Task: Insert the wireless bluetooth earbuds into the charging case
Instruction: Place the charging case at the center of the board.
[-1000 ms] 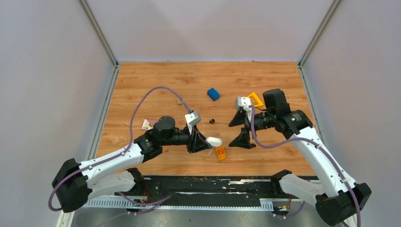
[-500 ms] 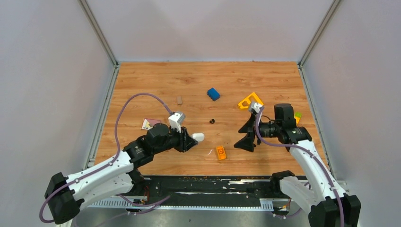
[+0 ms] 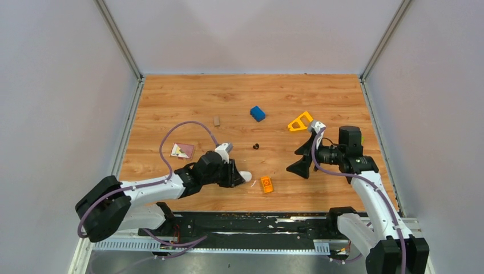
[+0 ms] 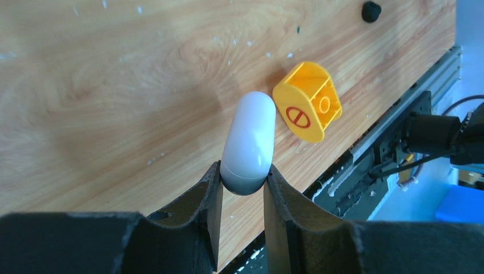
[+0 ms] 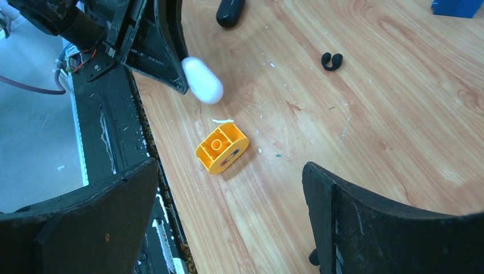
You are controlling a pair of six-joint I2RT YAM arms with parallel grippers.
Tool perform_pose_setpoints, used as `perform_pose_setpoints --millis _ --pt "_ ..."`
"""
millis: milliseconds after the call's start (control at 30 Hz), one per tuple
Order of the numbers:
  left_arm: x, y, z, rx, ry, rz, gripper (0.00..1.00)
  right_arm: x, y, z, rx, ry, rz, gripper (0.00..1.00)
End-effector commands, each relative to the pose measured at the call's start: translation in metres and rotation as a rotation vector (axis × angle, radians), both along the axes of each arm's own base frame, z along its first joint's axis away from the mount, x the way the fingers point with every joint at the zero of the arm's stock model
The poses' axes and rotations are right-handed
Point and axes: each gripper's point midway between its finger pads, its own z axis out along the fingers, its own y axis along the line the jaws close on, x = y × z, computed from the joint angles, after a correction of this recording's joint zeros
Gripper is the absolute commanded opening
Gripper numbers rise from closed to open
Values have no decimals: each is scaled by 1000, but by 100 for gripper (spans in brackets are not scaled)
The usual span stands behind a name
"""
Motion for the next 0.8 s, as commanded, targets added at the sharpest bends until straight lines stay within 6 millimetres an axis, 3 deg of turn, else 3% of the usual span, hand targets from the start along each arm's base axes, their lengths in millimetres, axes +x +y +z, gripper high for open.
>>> perform_pose_setpoints --millis 0,167,400,467,667,767 --pt "-11 -21 11 -198 59 -18 11 9 -5 1 -1 -54 -16 97" --pt "-12 -10 1 -160 75 28 18 12 -9 2 3 -51 -33 98" --pt "-12 19 -20 128 118 39 46 10 -10 4 16 -52 -28 98" --pt "-17 27 -21 186 144 36 49 10 -10 4 15 -55 -27 98" --pt "-30 60 -13 271 157 77 54 8 -9 6 20 -63 -17 98" --pt "-34 70 14 234 113 98 54 9 -10 10 13 -68 -16 98"
